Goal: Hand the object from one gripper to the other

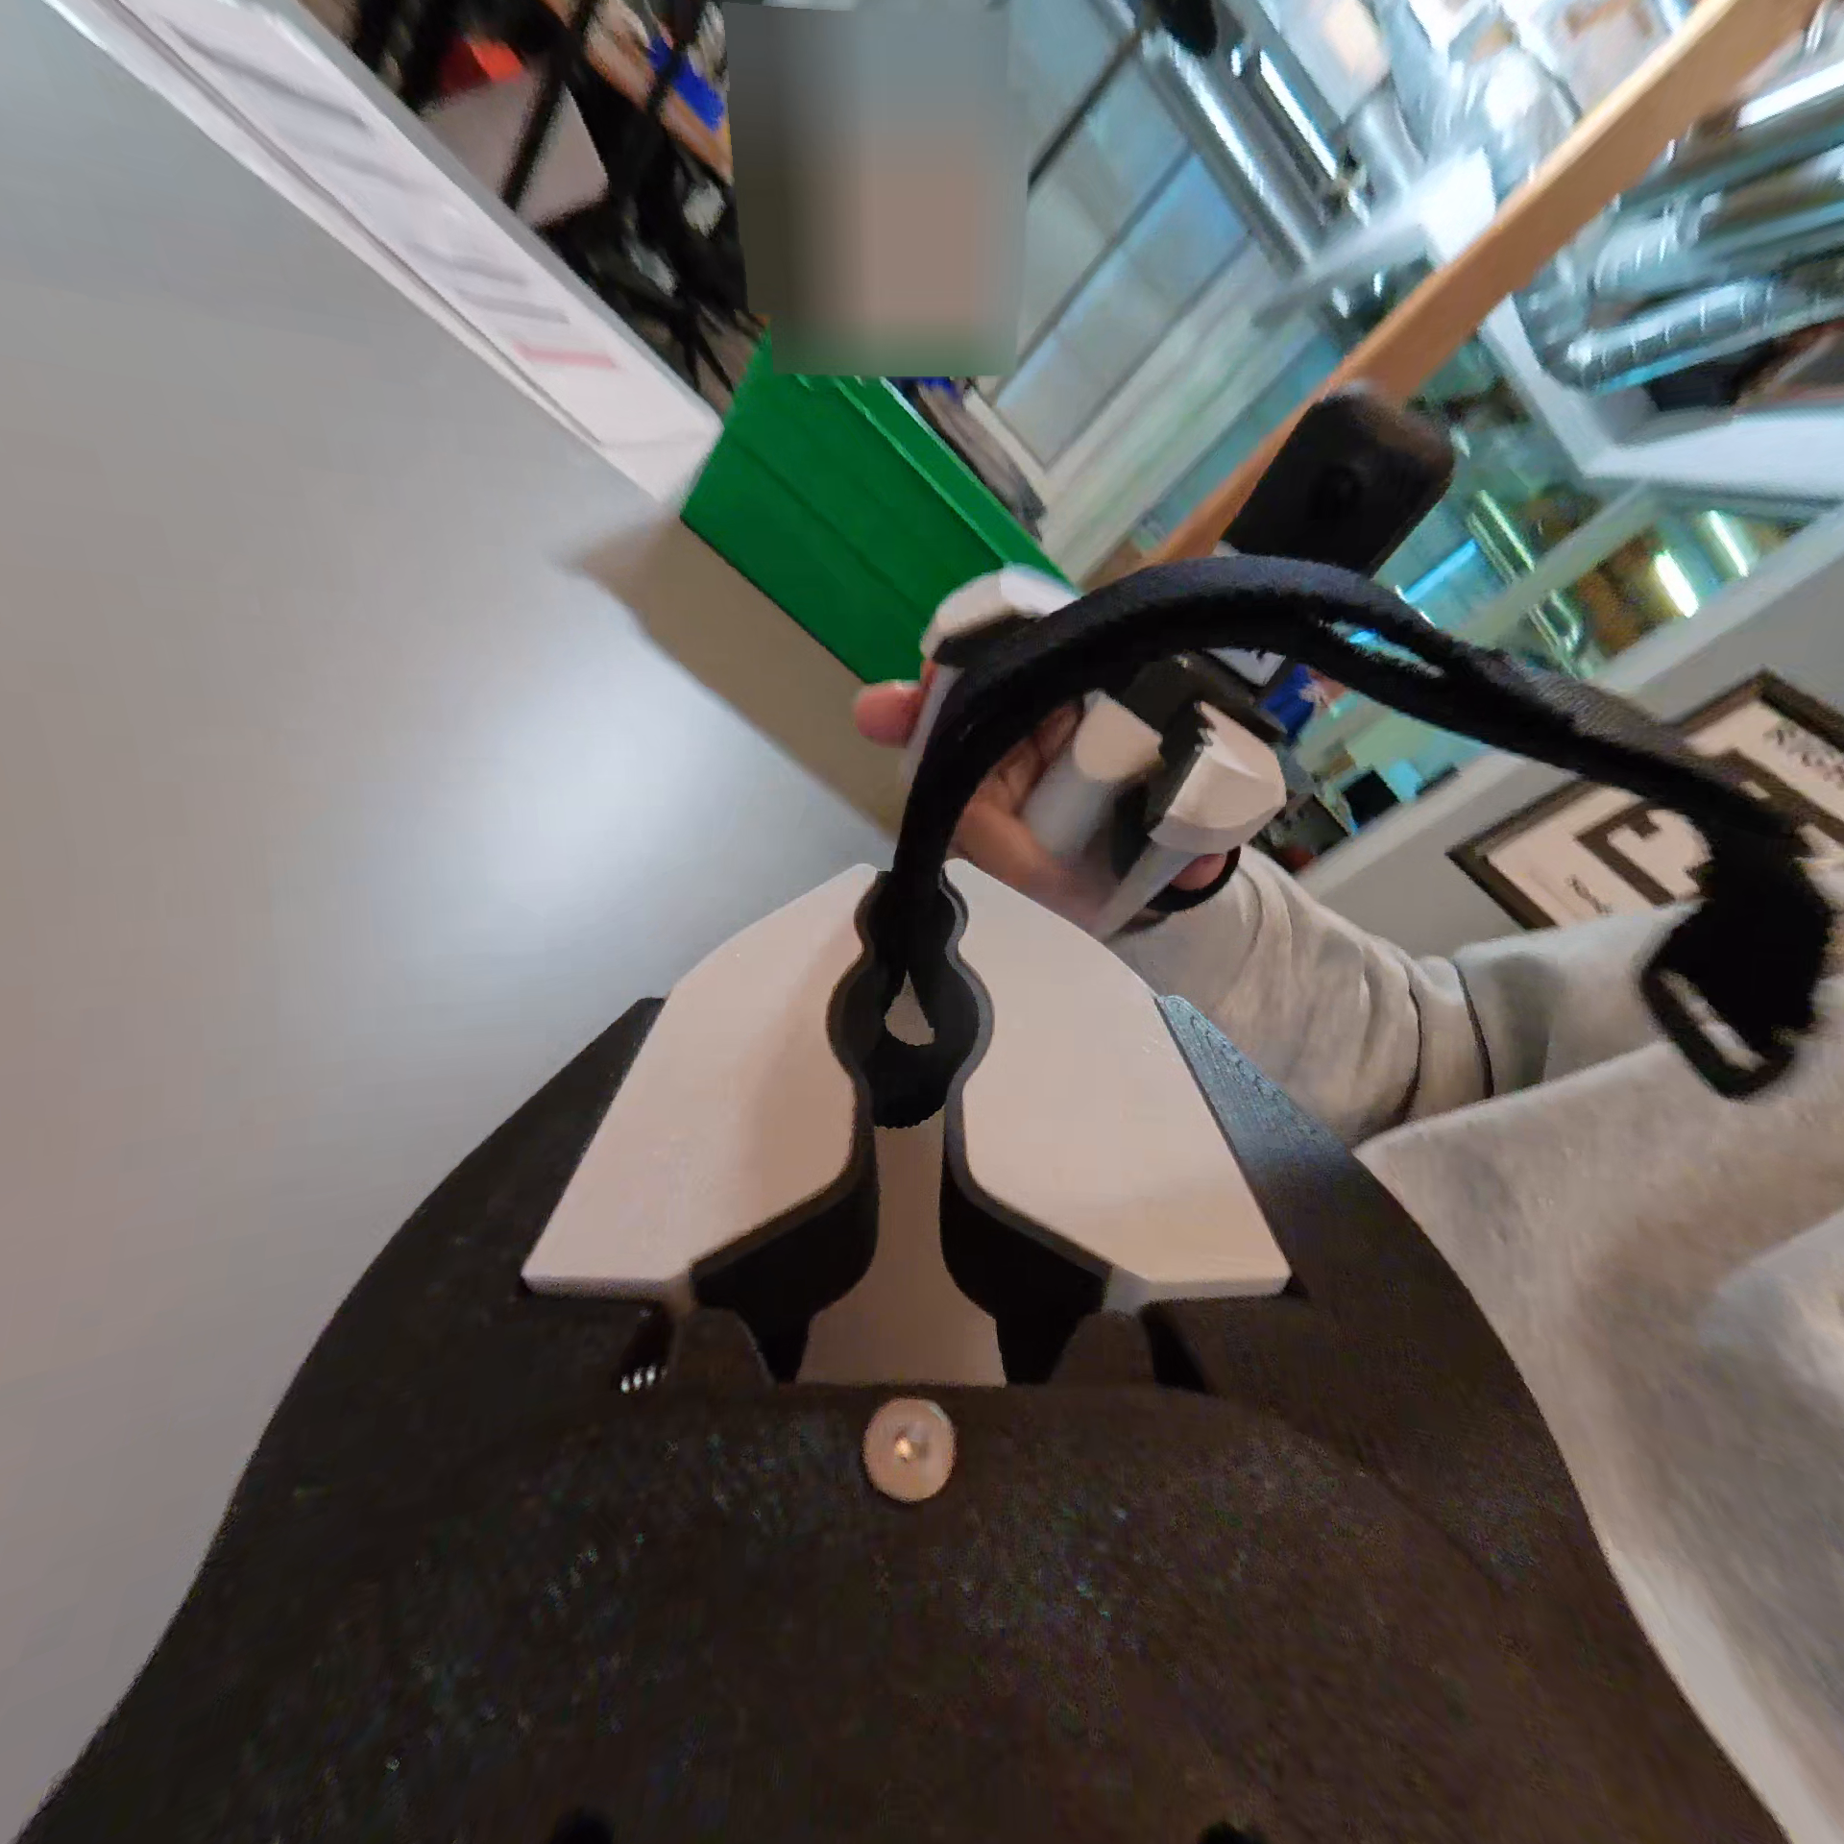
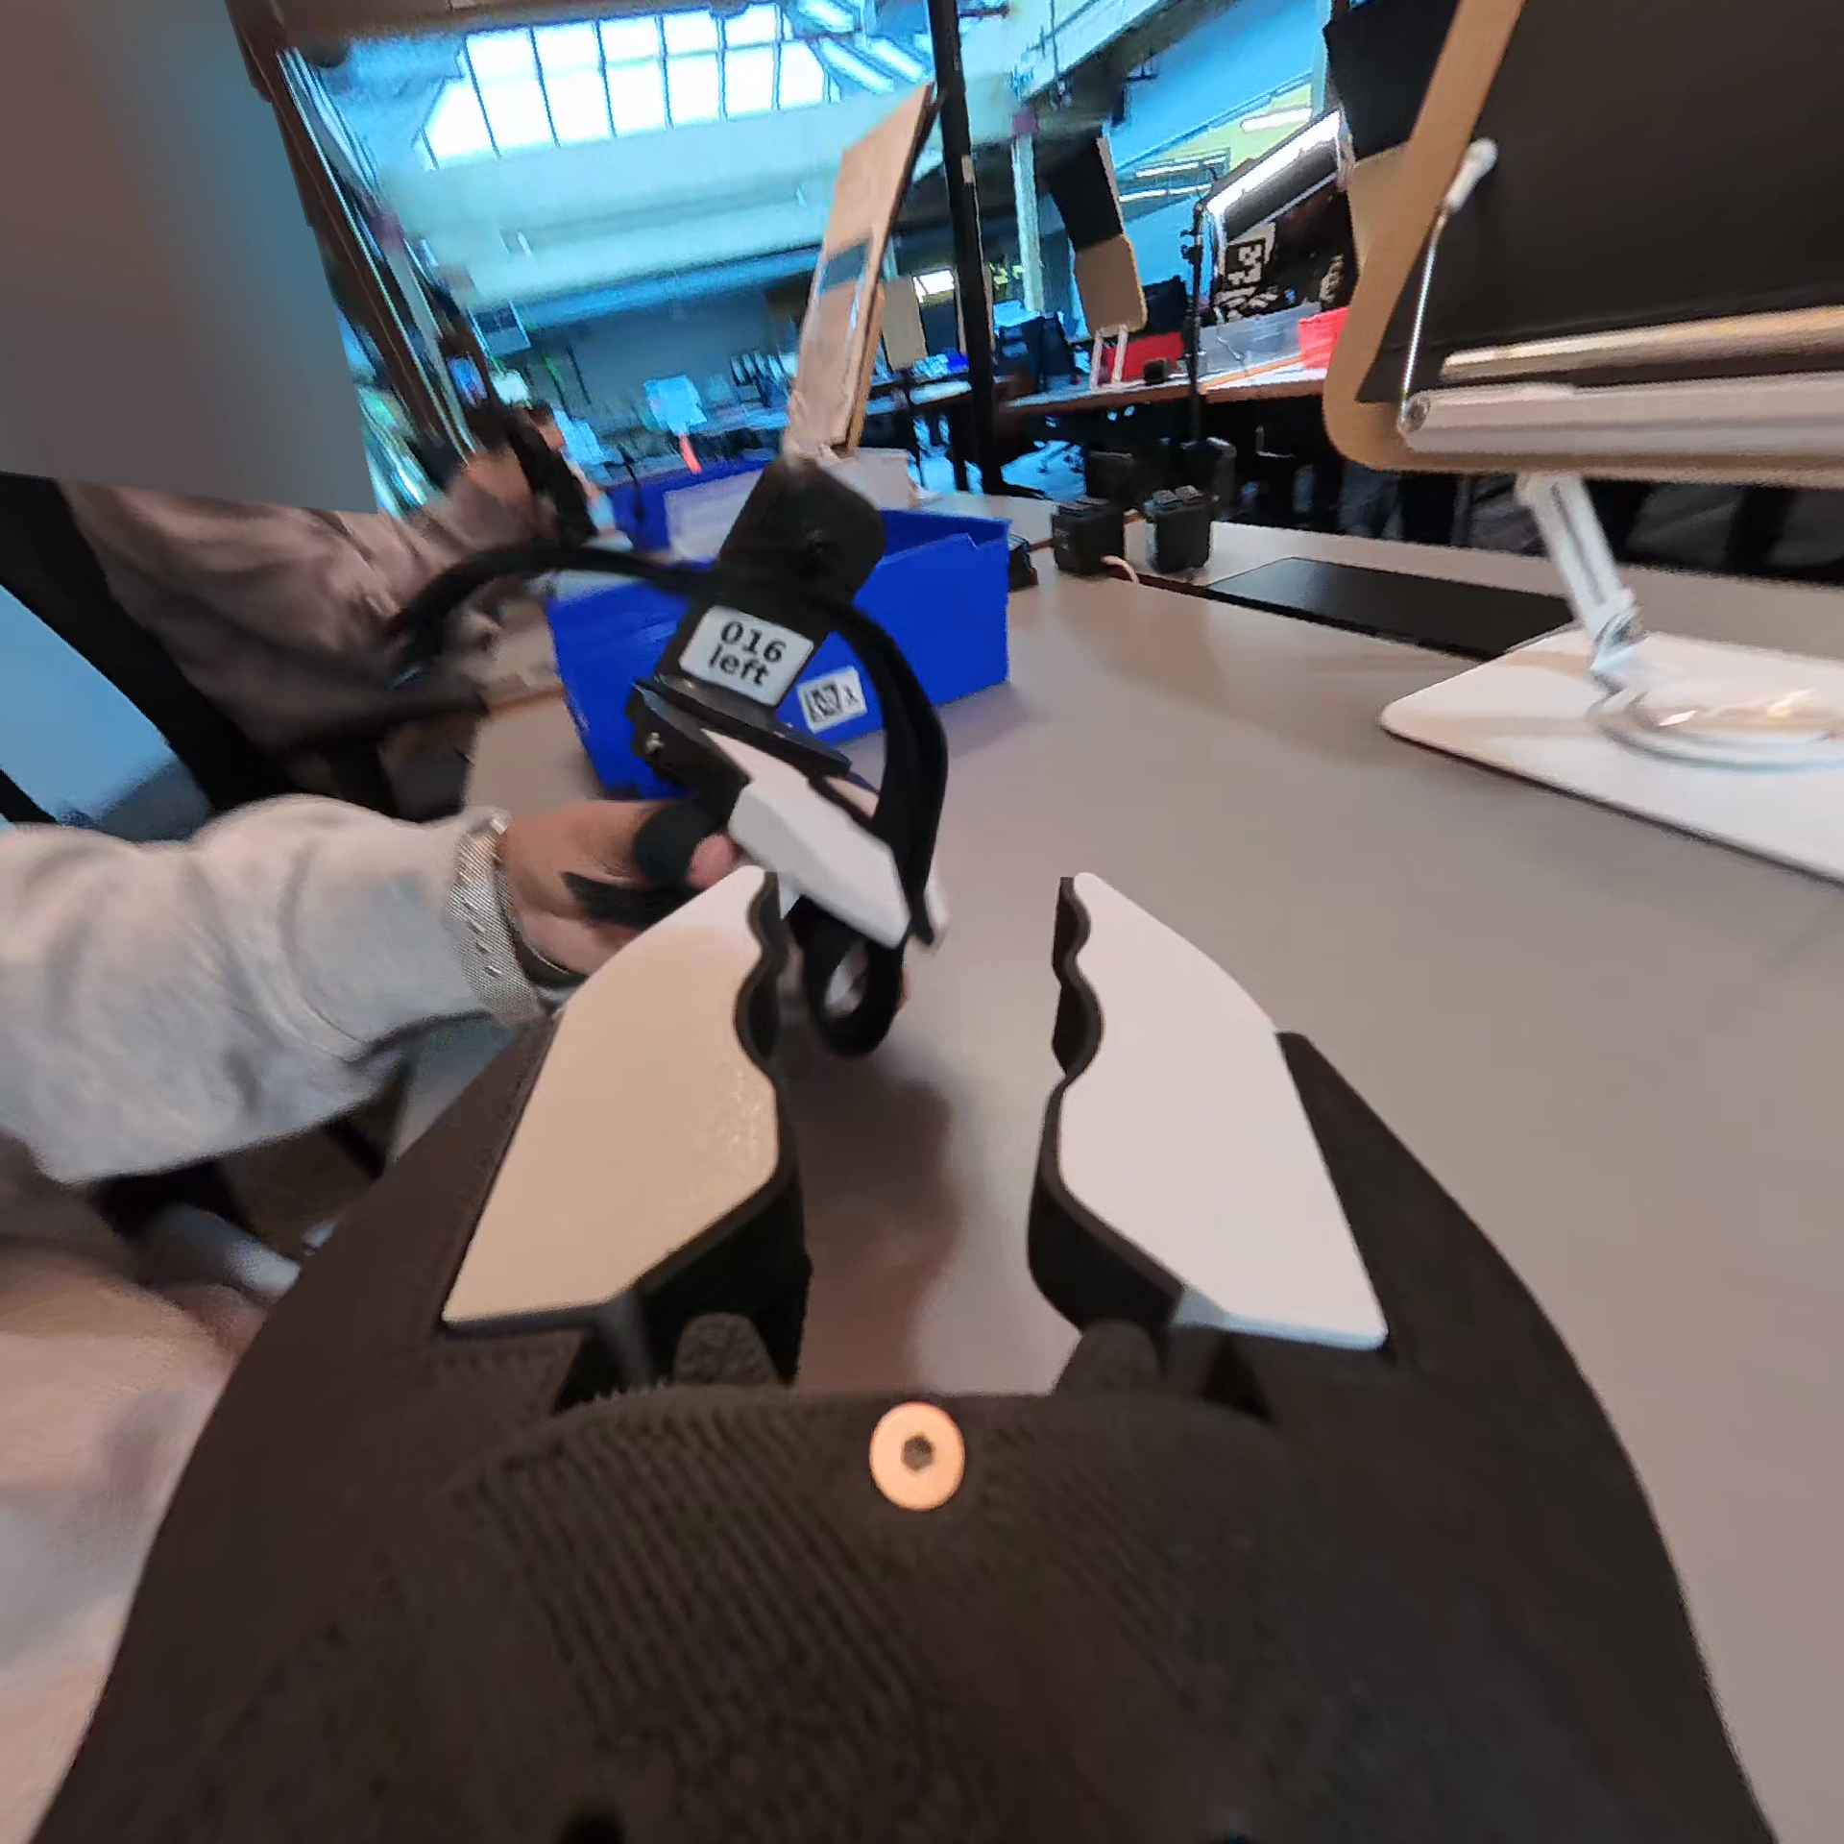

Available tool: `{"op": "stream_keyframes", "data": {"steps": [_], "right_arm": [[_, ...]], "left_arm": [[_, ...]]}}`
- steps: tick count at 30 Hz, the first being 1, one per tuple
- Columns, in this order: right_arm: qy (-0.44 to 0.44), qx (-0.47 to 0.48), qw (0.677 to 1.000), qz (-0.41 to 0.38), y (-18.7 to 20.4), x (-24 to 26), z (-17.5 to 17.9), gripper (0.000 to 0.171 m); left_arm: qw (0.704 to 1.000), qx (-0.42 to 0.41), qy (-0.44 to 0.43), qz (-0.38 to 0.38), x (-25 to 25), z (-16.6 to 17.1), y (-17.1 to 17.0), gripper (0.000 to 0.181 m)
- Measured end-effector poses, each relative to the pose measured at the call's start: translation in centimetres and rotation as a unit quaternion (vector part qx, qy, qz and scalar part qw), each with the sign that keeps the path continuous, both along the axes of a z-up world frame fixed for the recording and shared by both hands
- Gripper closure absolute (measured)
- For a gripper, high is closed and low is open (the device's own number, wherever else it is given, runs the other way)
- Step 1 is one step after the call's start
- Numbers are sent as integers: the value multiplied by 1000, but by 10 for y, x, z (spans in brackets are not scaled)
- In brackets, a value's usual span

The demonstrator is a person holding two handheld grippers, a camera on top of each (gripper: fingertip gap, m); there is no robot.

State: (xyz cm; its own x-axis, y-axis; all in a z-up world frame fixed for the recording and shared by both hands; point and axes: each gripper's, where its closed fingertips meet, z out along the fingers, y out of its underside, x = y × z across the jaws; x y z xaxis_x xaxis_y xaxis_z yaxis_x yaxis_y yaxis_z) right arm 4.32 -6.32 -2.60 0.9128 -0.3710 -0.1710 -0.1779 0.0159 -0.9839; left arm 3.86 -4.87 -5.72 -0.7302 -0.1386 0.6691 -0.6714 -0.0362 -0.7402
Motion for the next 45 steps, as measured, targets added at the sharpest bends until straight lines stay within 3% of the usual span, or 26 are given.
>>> {"op": "stream_keyframes", "data": {"steps": [8,12,15,19,24,30,34,39,45], "right_arm": [[-123,-61,990,-17,11,-11,1,128],[-205,-54,977,-31,9,-21,17,149],[-211,-47,976,-29,10,-26,21,165],[-181,-31,983,-20,9,-25,21,165],[-120,1,992,-26,1,-16,23,166],[73,38,995,59,7,-17,3,165],[119,38,988,89,12,-22,-1,165],[164,-6,980,117,23,-31,-21,165],[192,-36,970,143,33,-42,-35,165]], "left_arm": [[993,35,21,-109,-41,-18,-31,175],[990,10,39,-134,-51,-12,-38,173],[989,7,43,-140,-53,-13,-38,170],[991,16,32,-129,-50,-14,-37,162],[995,32,15,-95,-41,-17,-36,127],[998,18,-7,-52,-26,-8,-29,104],[997,-40,-69,9,-12,23,-15,107],[982,-62,-170,60,-10,50,-3,130],[963,-74,-240,92,-16,72,2,146]]}}
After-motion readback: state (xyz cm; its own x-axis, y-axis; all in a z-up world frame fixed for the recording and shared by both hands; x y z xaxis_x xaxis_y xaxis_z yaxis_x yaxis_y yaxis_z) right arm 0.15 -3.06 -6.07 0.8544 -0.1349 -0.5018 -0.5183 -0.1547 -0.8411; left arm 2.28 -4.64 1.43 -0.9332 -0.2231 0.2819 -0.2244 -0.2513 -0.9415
